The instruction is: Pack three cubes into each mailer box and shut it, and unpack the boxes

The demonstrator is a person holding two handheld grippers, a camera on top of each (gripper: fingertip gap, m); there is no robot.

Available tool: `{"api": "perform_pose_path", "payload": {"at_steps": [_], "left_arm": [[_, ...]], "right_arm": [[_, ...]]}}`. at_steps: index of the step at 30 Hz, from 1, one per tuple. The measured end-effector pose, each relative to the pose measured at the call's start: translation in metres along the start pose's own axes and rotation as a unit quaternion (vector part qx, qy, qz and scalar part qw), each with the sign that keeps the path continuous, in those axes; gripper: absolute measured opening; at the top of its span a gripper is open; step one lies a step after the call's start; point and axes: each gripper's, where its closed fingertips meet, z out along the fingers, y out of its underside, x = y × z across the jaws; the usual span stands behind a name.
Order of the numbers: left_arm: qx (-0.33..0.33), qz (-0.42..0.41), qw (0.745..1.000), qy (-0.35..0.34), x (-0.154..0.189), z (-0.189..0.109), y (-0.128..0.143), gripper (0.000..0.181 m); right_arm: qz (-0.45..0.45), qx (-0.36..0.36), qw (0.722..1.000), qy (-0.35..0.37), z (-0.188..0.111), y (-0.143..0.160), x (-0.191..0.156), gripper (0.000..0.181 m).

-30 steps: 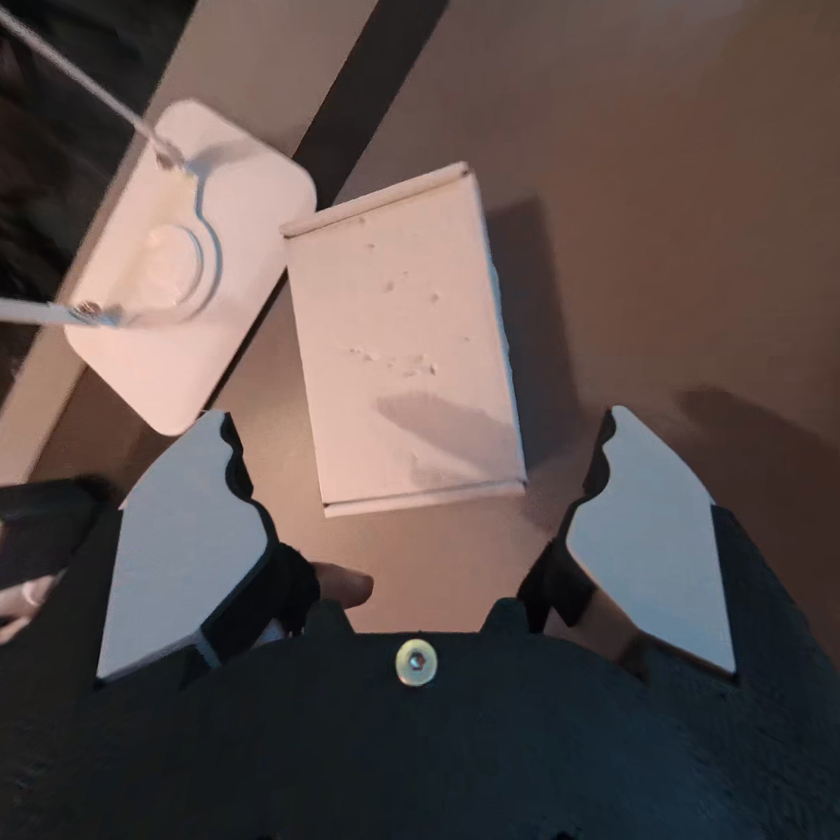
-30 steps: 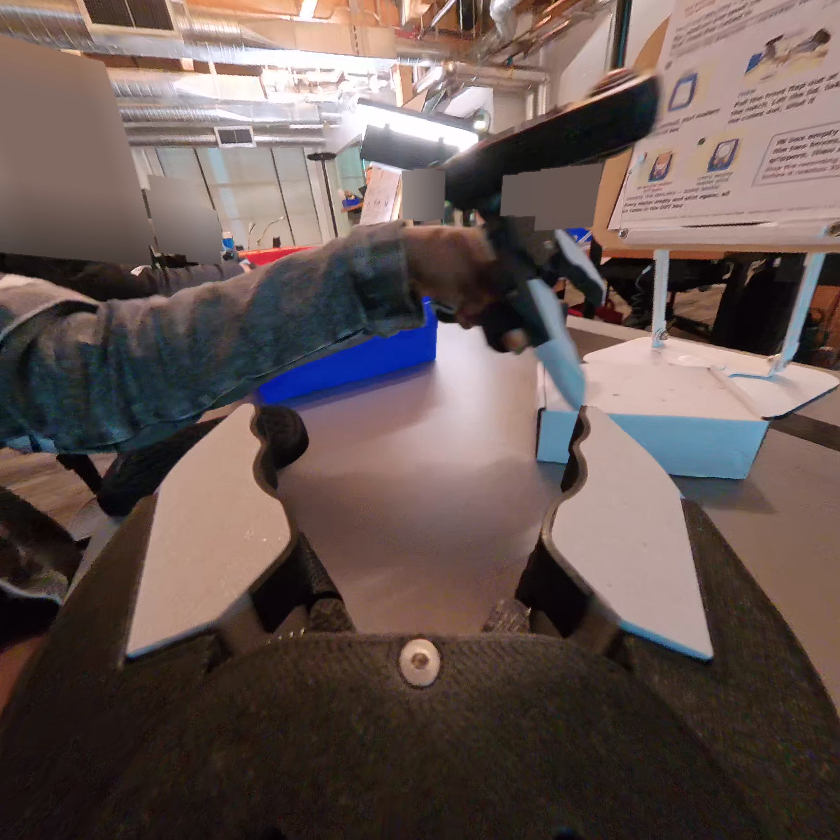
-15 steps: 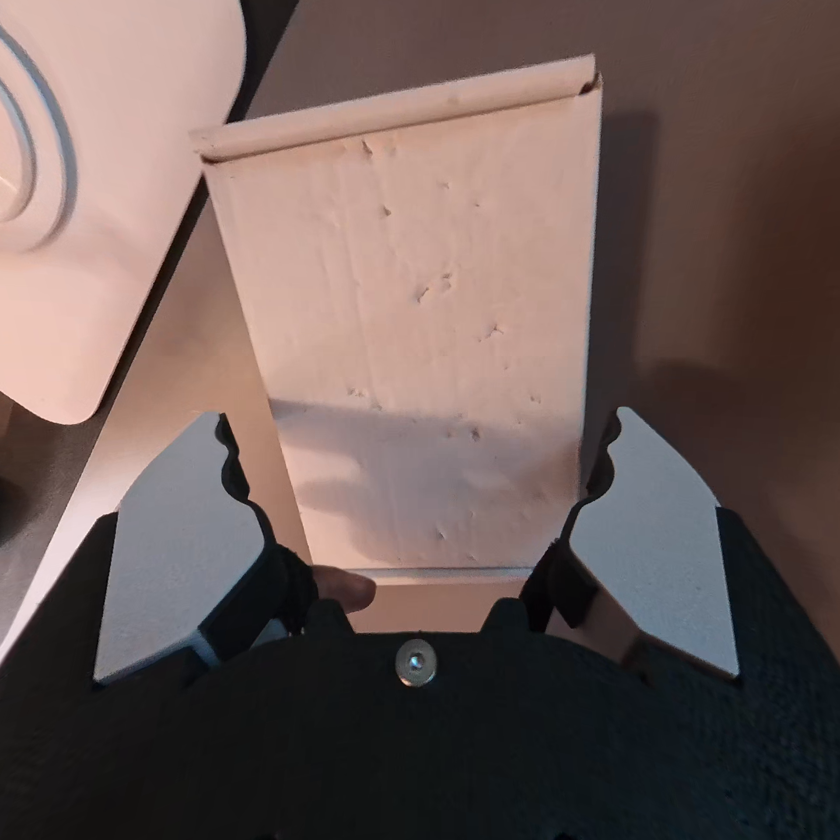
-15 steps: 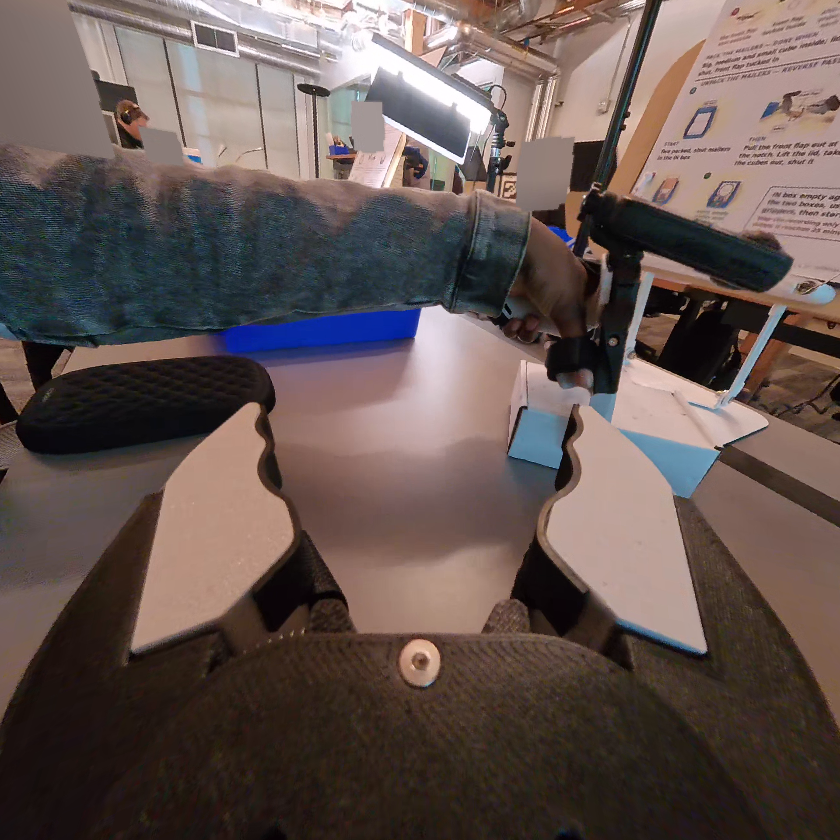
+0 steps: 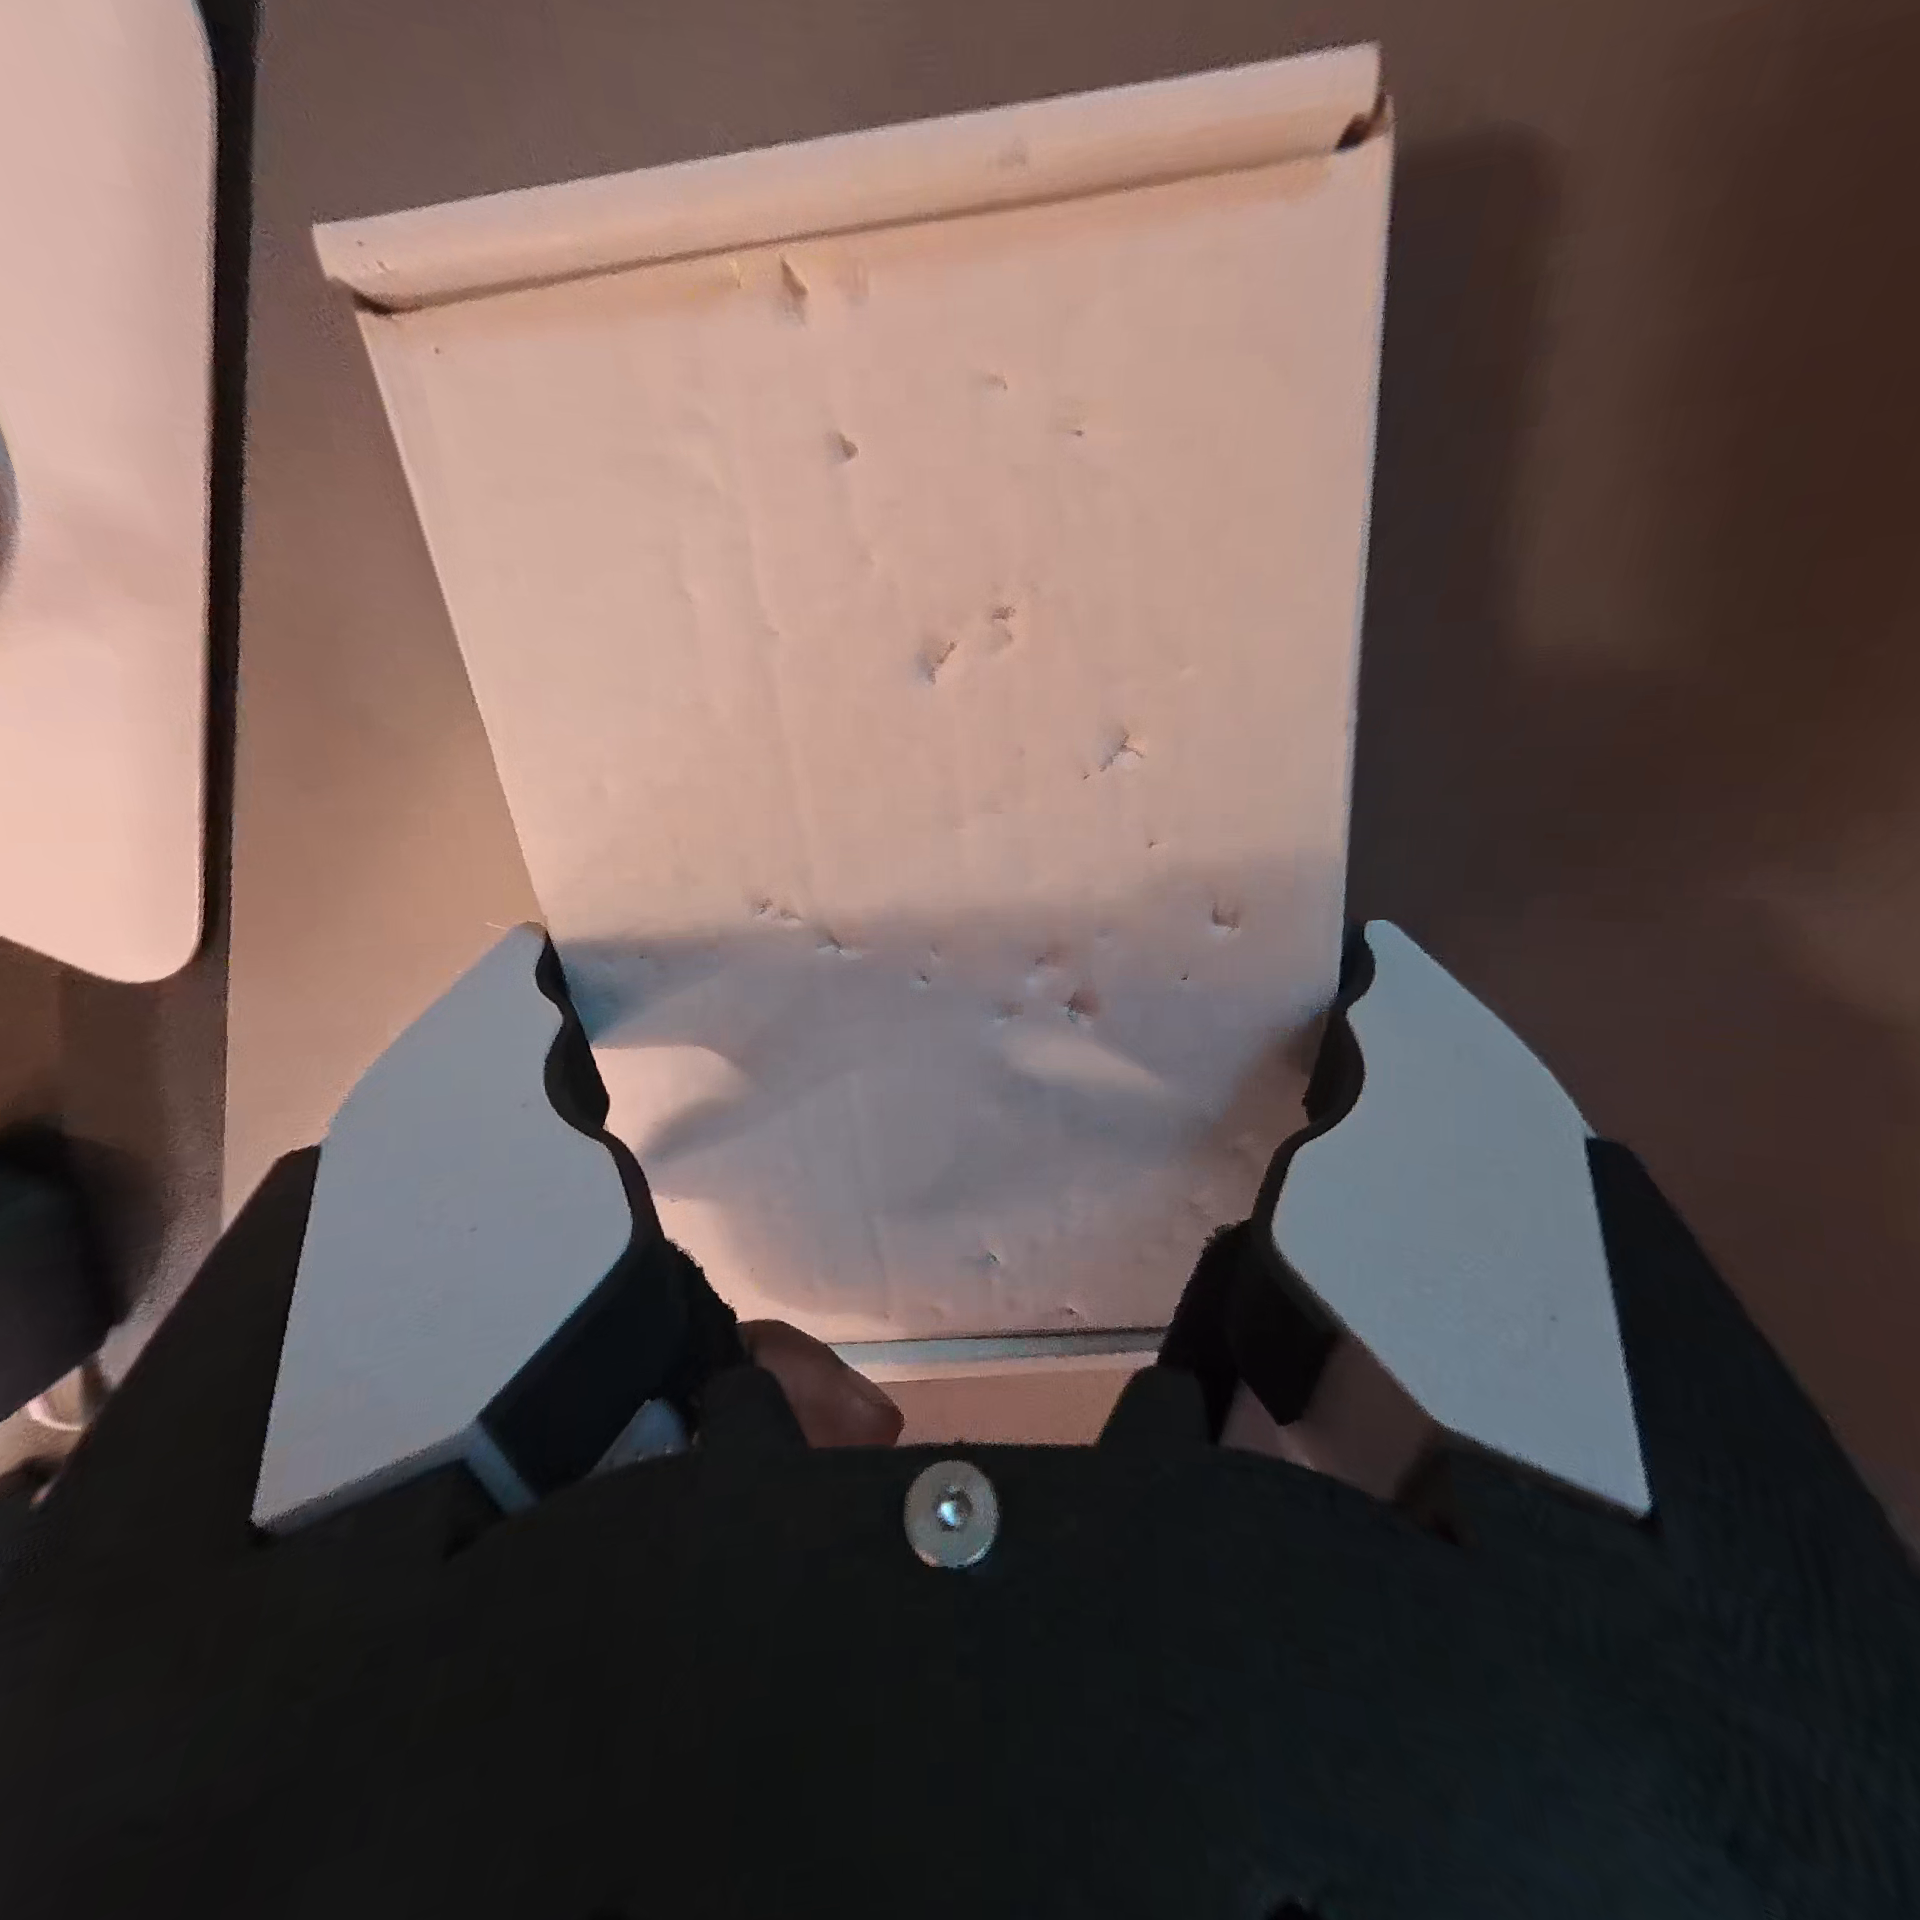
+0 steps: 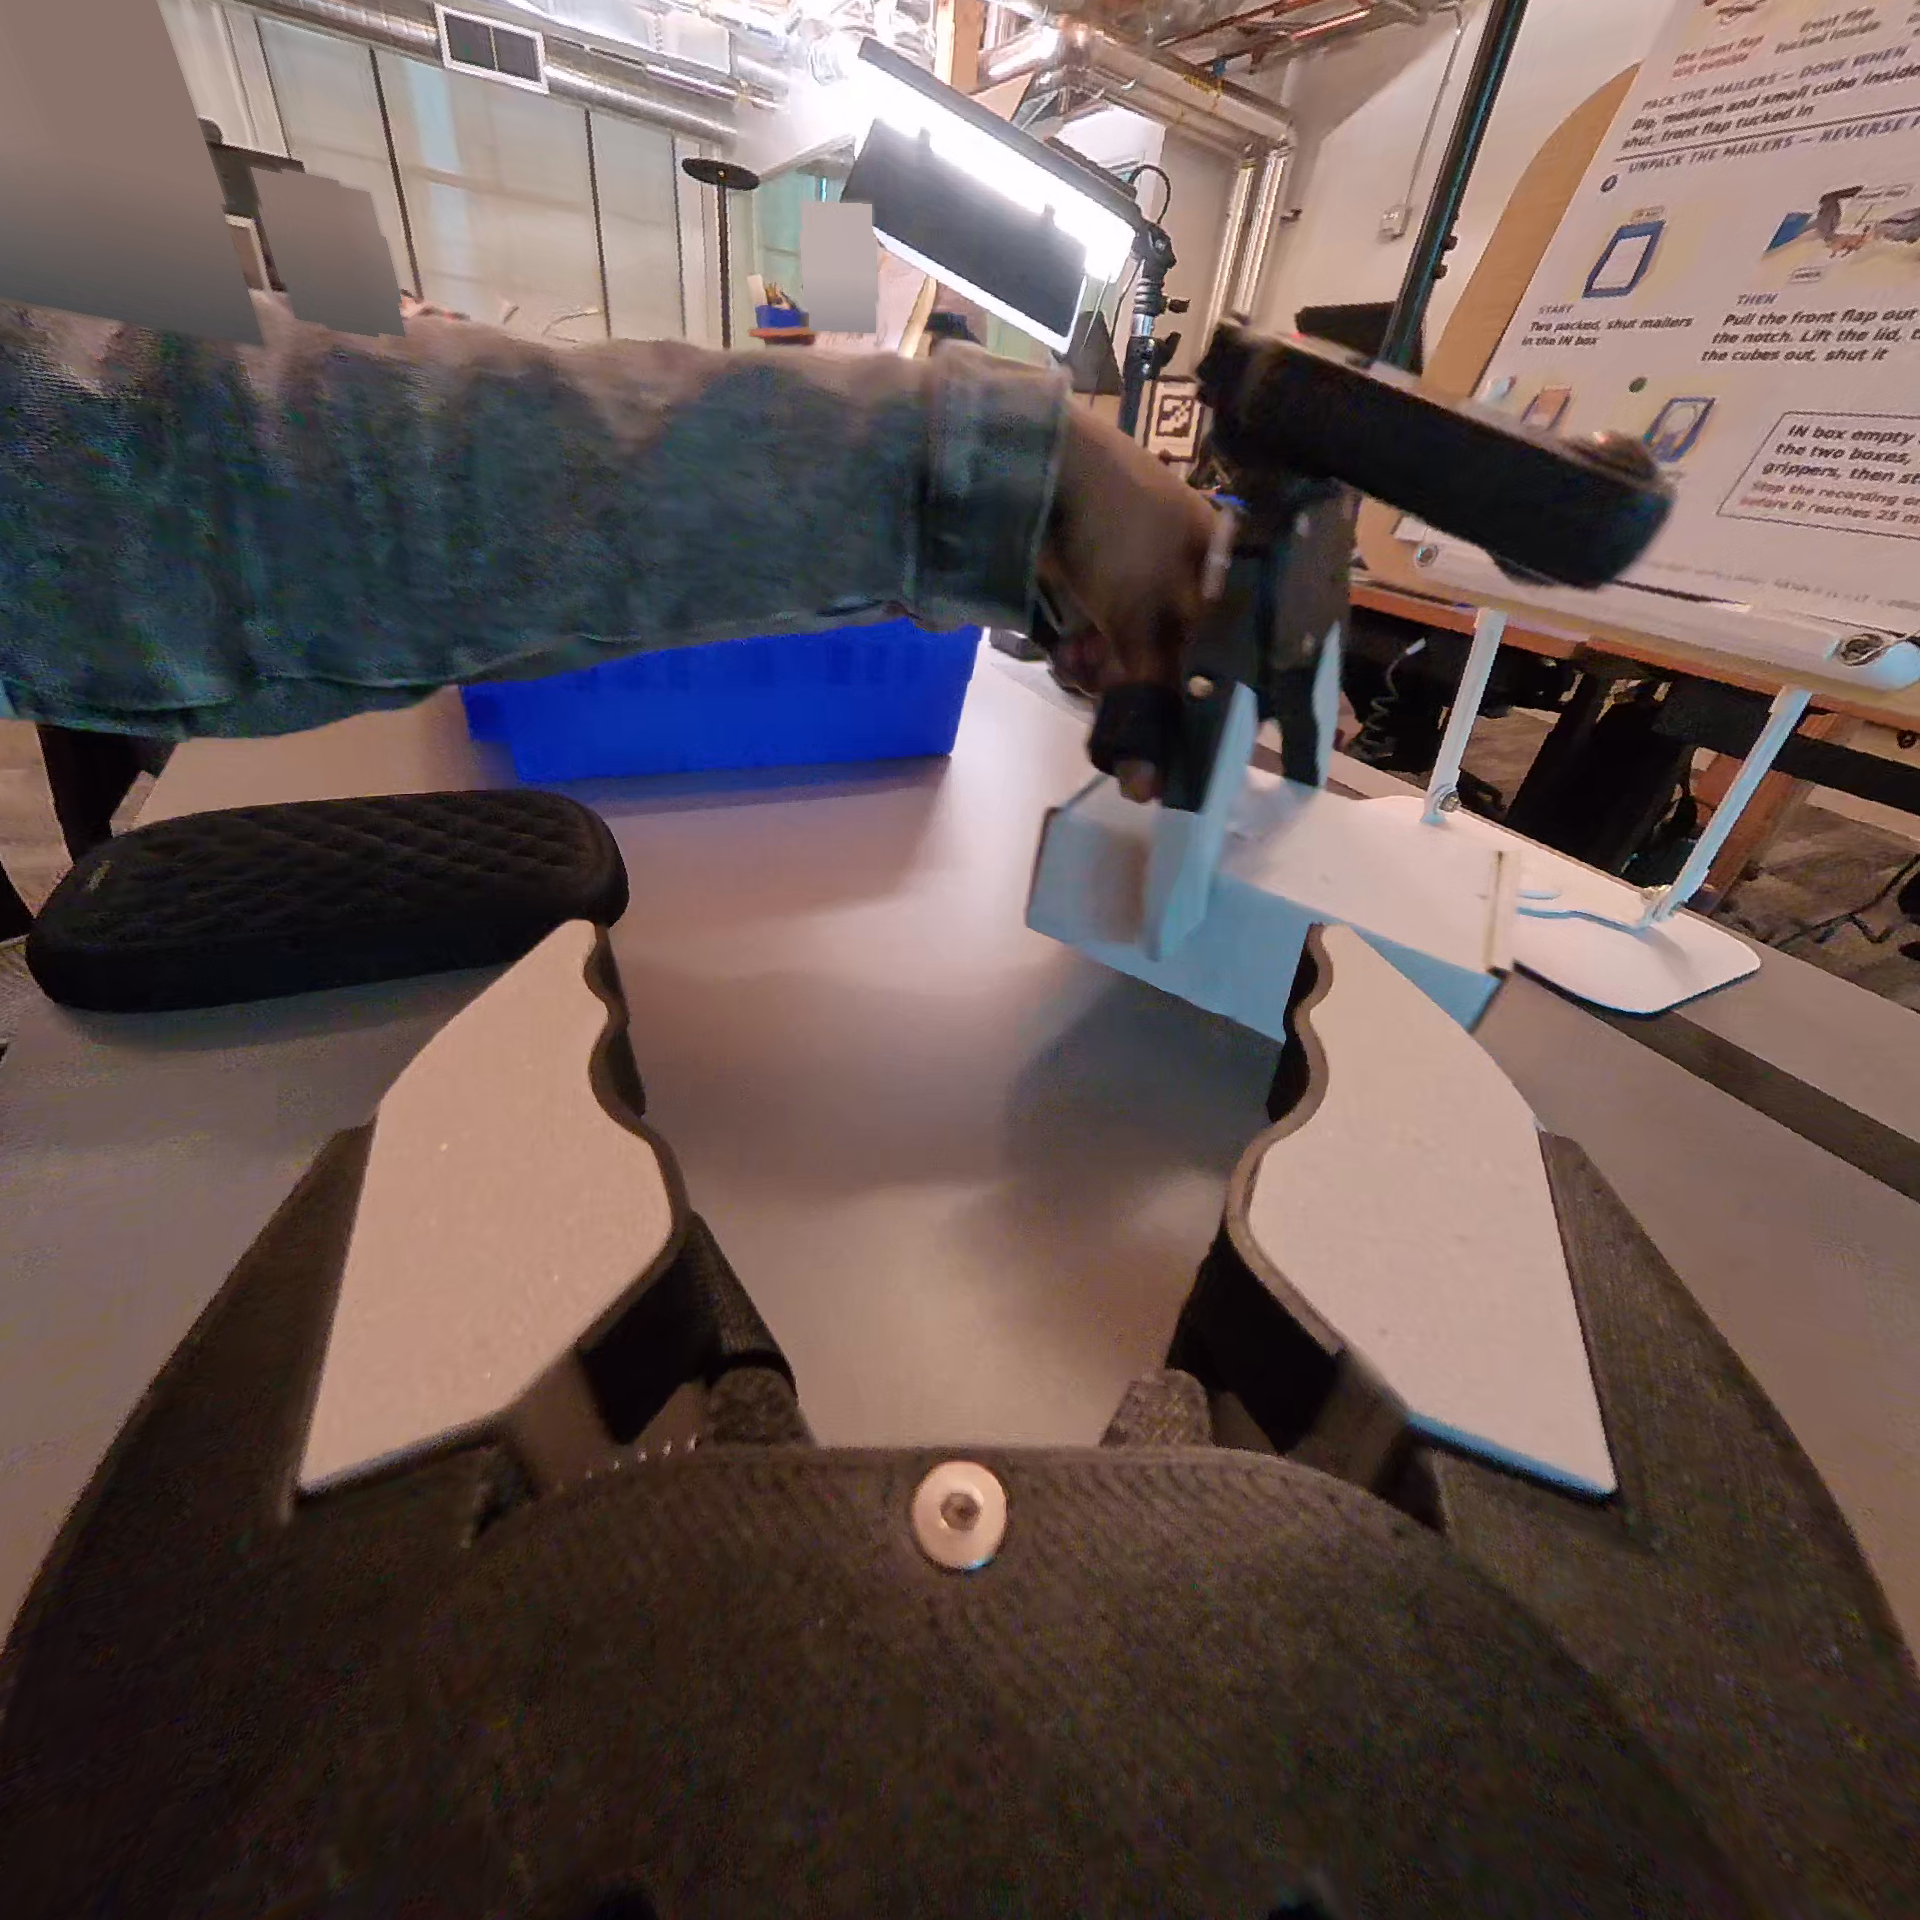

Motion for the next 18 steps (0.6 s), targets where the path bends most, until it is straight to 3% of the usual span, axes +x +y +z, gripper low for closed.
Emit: {"api": "perform_pose_path", "payload": {"at_steps": [5, 10, 18], "left_arm": [[0.034, 0.109, 0.993, 0.012, 0.050, -0.024, 0.029, 0.132], [0.015, 0.195, 0.980, 0.044, 0.111, -0.022, 0.066, 0.132], [0.024, 0.214, 0.975, 0.050, 0.150, -0.011, 0.080, 0.132]], "right_arm": [[0.000, -0.003, 1.000, 0.000, 0.001, 0.002, 0.000, 0.120], [-0.002, -0.010, 1.000, -0.004, 0.002, 0.005, -0.002, 0.120], [-0.005, -0.011, 1.000, -0.010, 0.003, 0.006, -0.004, 0.121]]}}
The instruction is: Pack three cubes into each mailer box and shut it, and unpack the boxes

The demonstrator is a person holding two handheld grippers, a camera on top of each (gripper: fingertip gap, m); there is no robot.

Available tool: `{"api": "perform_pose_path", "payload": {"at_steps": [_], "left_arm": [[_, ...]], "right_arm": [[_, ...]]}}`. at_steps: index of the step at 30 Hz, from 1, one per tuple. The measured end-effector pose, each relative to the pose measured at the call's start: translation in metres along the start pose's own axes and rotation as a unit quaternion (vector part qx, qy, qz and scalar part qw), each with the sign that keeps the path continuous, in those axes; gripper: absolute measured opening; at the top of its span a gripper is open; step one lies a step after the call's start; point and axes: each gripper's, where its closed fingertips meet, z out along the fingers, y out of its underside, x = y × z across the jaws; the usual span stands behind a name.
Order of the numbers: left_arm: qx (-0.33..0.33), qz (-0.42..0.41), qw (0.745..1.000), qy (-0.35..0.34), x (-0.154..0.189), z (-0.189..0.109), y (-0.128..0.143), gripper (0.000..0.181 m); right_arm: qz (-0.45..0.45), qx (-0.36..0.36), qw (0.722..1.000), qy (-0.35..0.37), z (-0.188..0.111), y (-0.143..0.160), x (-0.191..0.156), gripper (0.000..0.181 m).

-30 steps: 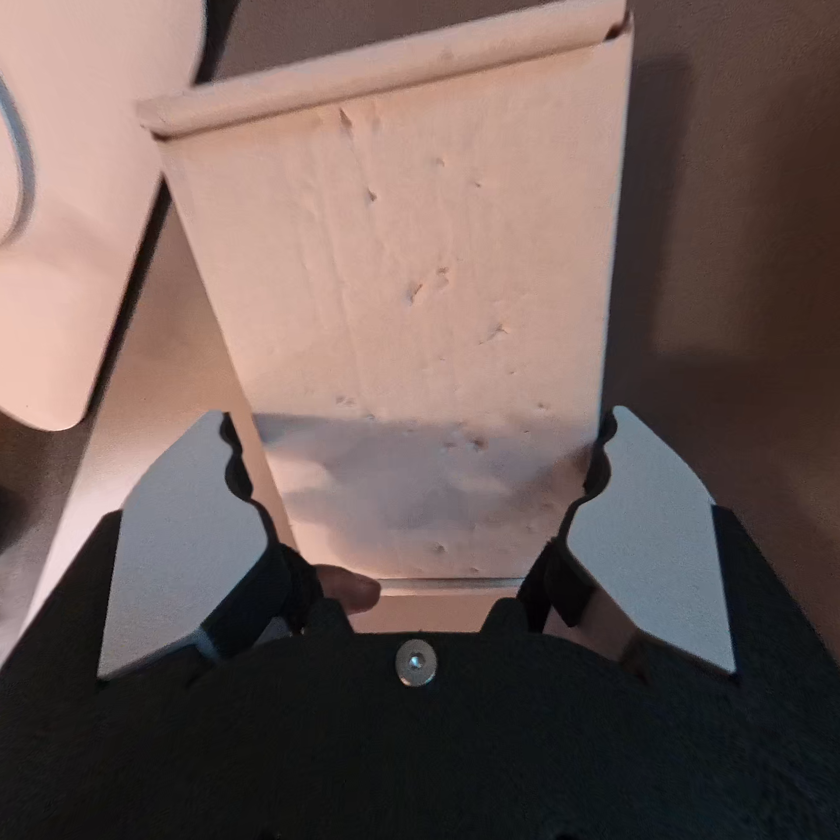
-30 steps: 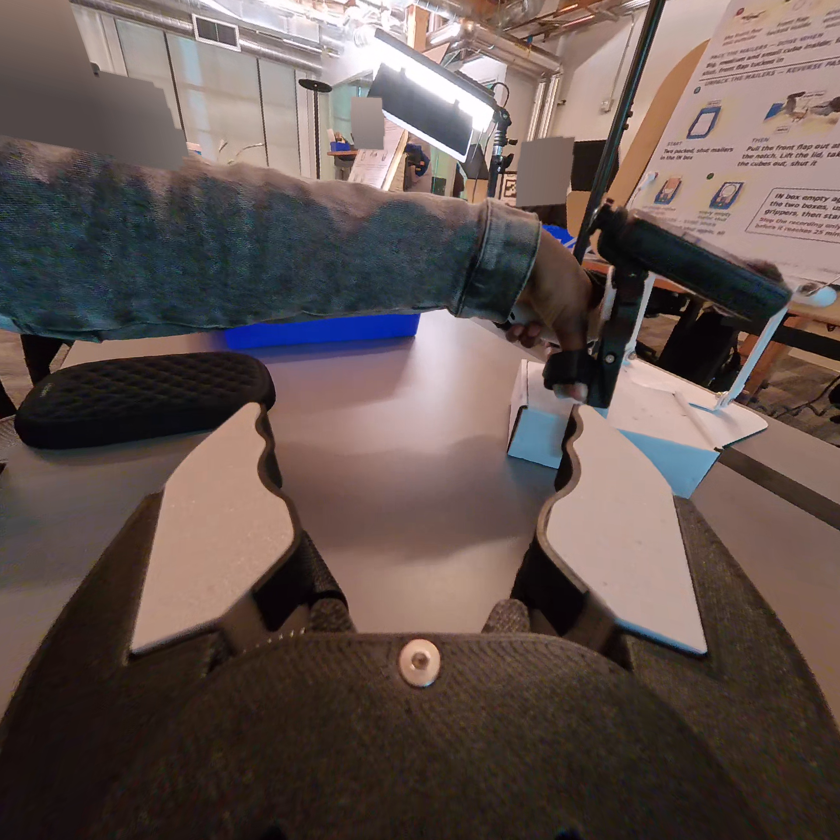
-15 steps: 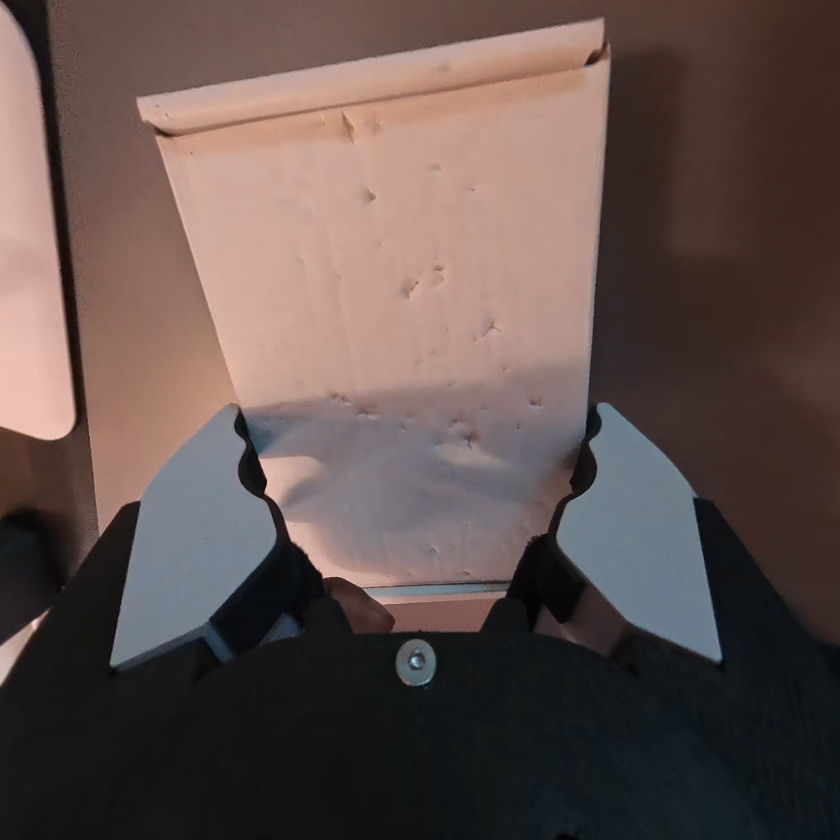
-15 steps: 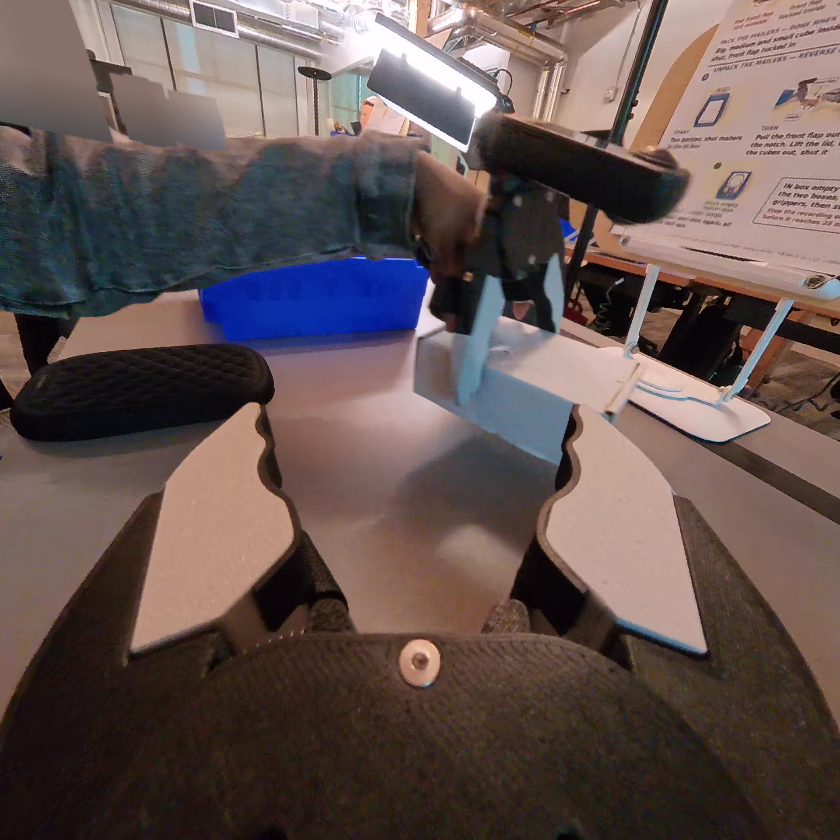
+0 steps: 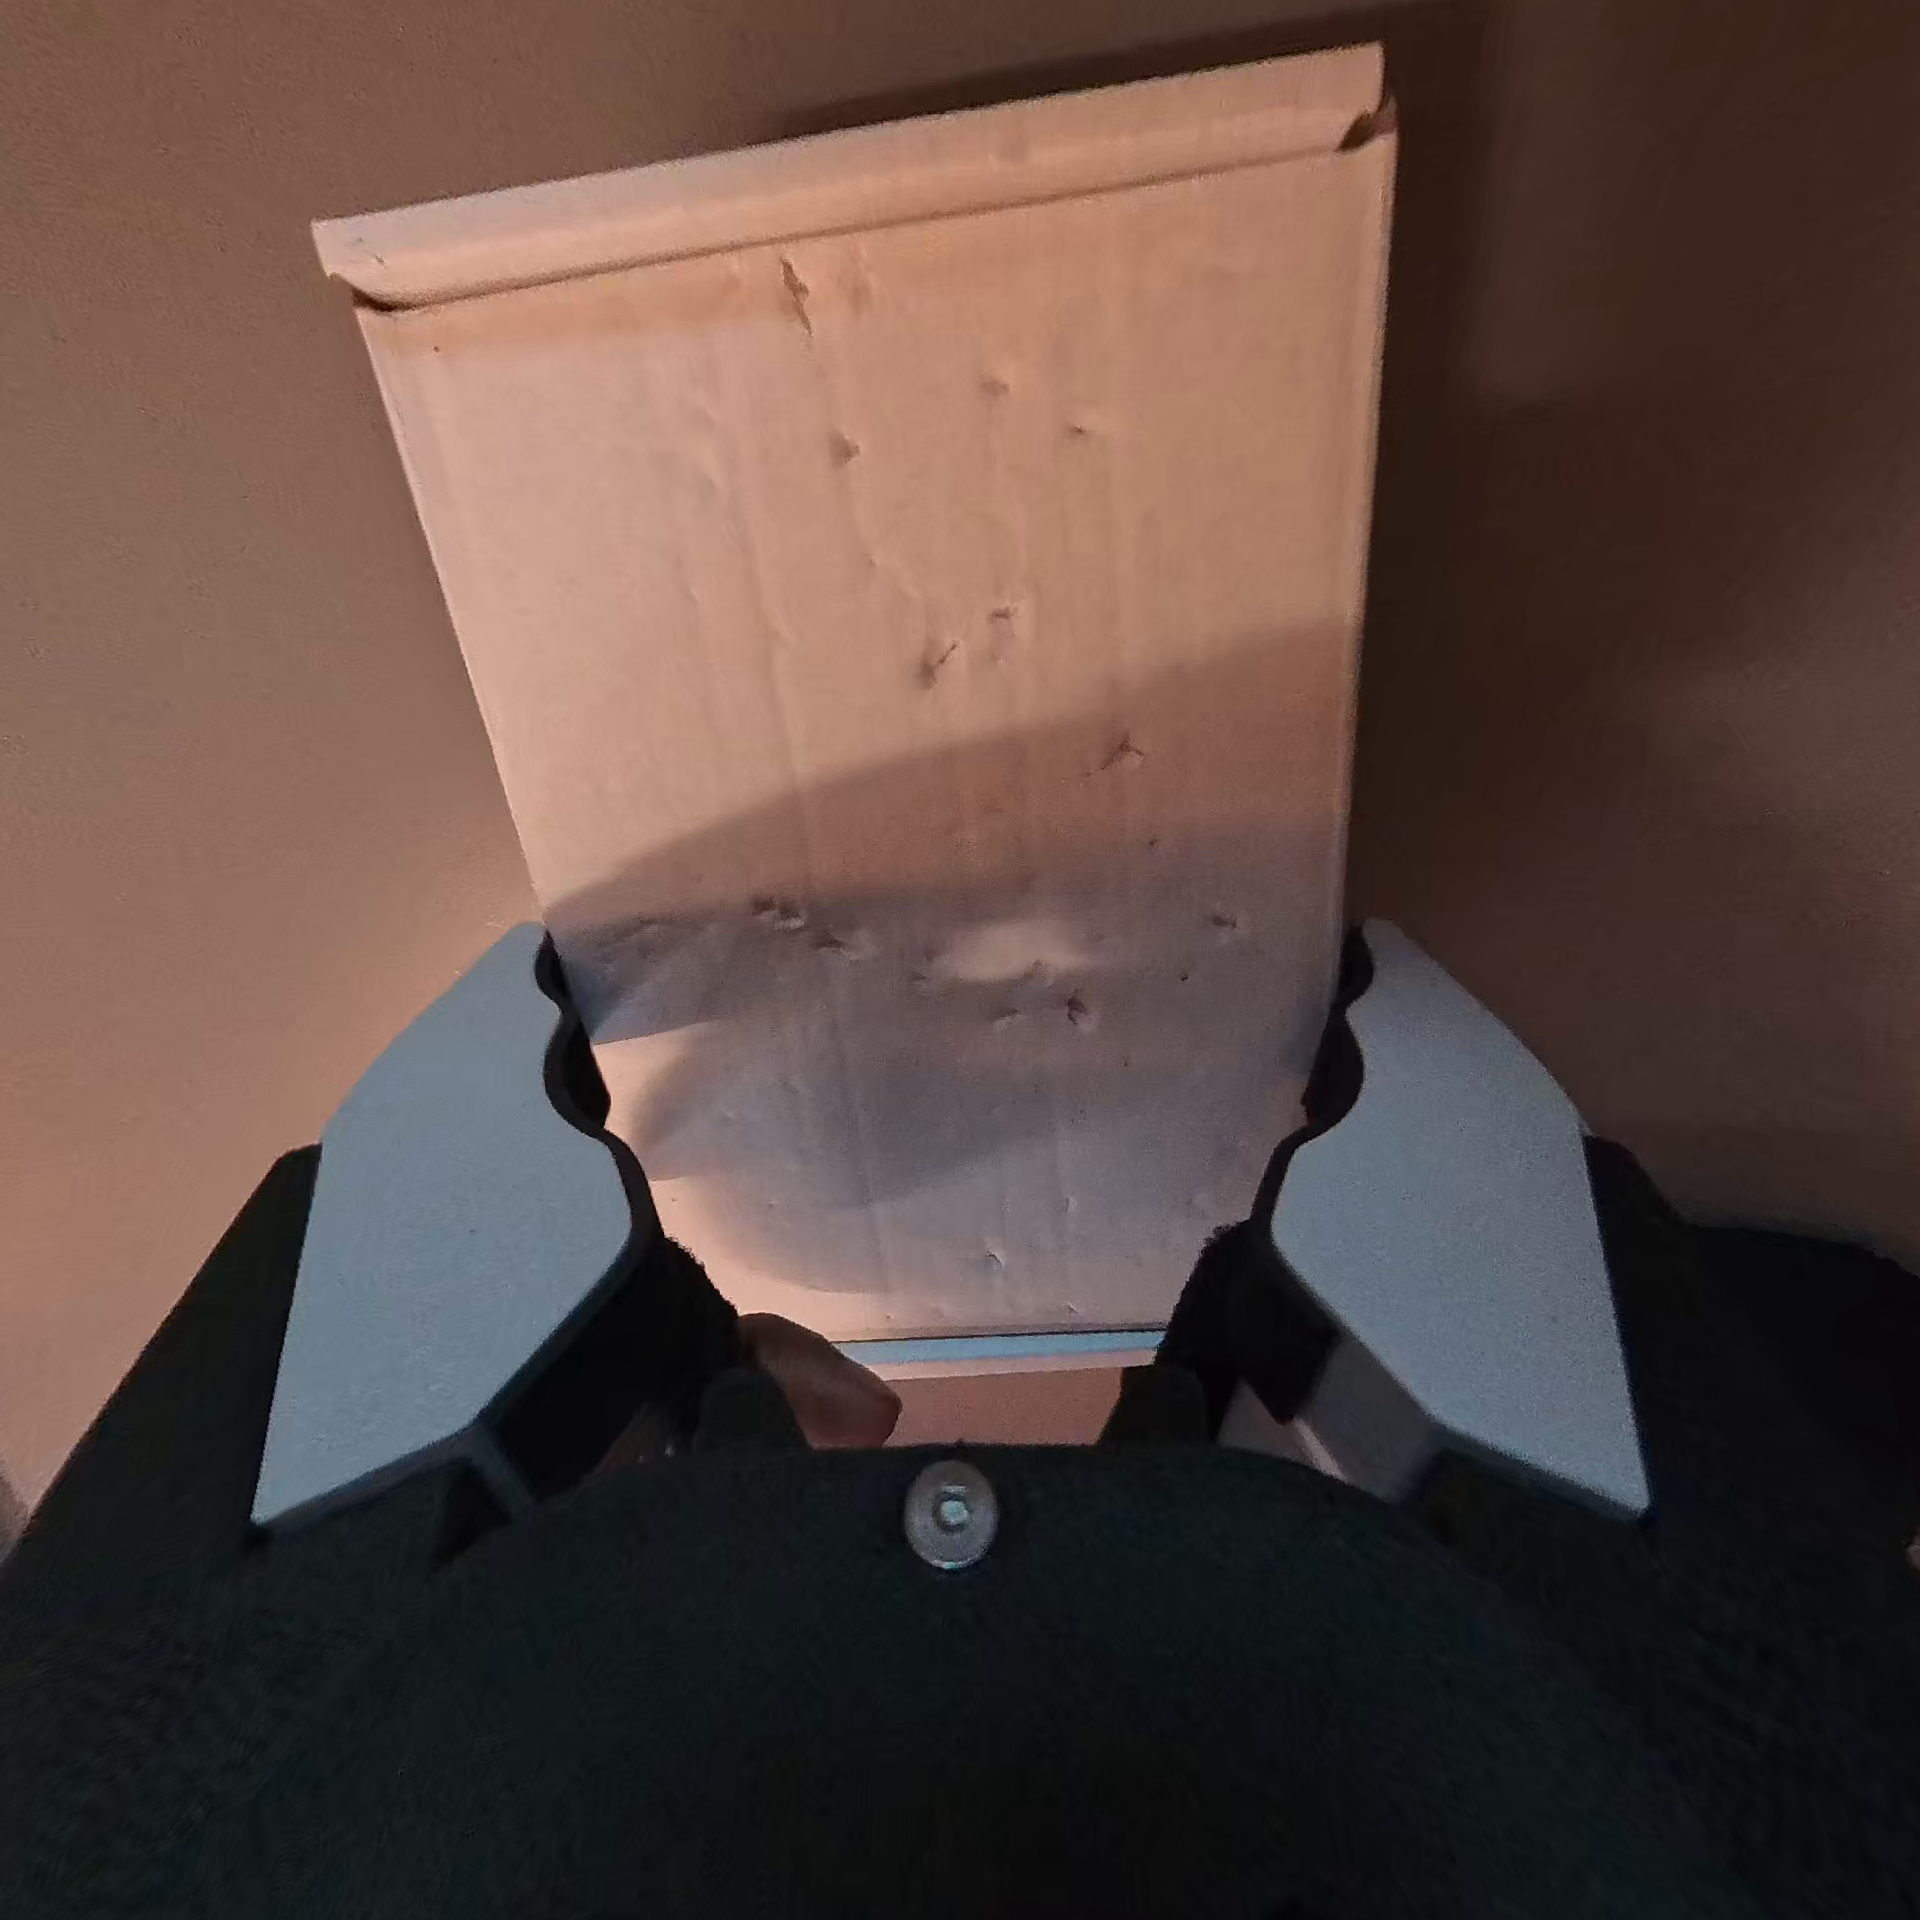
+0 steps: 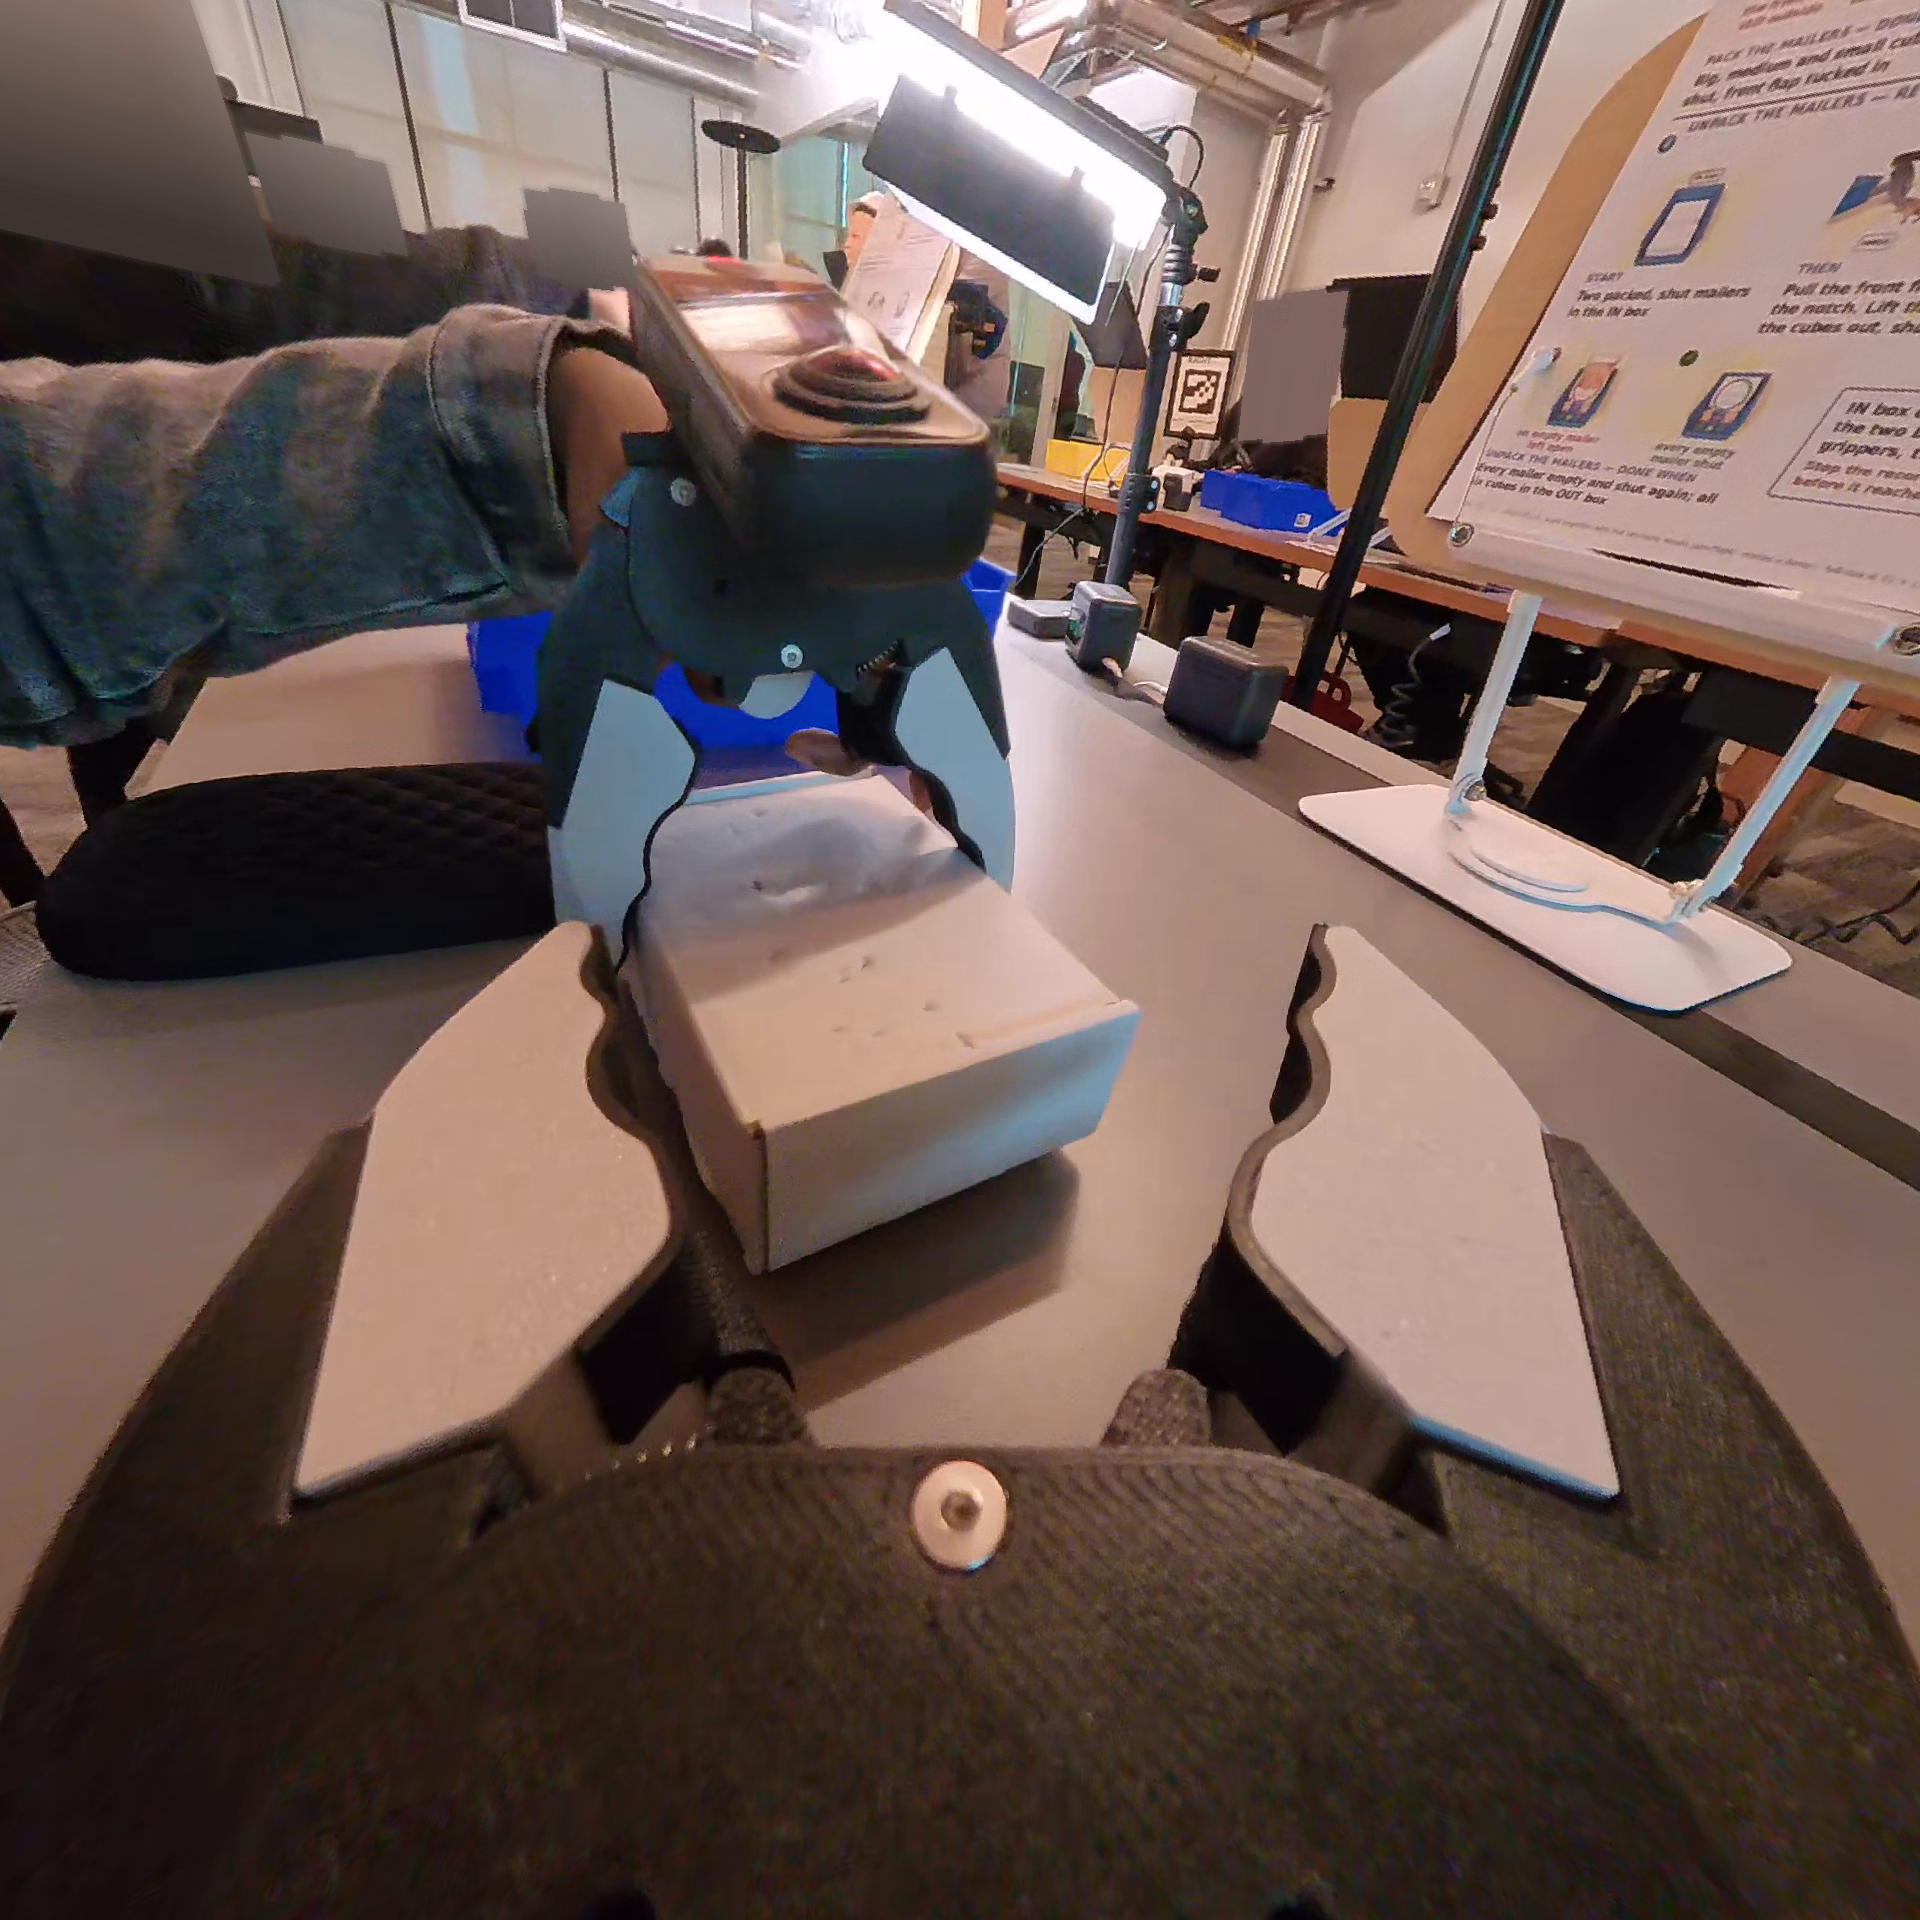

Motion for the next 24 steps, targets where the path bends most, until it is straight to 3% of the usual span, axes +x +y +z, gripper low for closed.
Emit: {"api": "perform_pose_path", "payload": {"at_steps": [9, 12, 15, 17, 20, 24], "left_arm": [[0.043, -0.022, 0.999, -0.017, -0.005, 0.003, -0.002, 0.139], [0.120, -0.054, 0.989, -0.060, -0.010, -0.018, -0.006, 0.144], [0.220, -0.120, 0.961, -0.116, -0.011, -0.048, -0.003, 0.143], [0.278, -0.181, 0.934, -0.134, -0.005, -0.060, 0.007, 0.136], [0.304, -0.251, 0.906, -0.154, 0.010, -0.053, 0.034, 0.124], [0.326, -0.276, 0.896, -0.117, 0.036, -0.030, 0.043, 0.116]], "right_arm": [[-0.004, -0.006, 1.000, -0.005, 0.001, 0.001, -0.003, 0.121], [-0.003, -0.003, 1.000, -0.005, -0.001, -0.002, -0.003, 0.121], [0.003, -0.018, 1.000, -0.008, -0.001, 0.000, -0.004, 0.119], [-0.002, -0.038, 0.999, -0.019, -0.001, 0.004, -0.008, 0.113], [0.037, -0.104, 0.991, -0.070, -0.002, 0.018, -0.025, 0.098], [0.116, -0.224, 0.958, -0.135, -0.003, 0.051, -0.046, 0.097]]}}
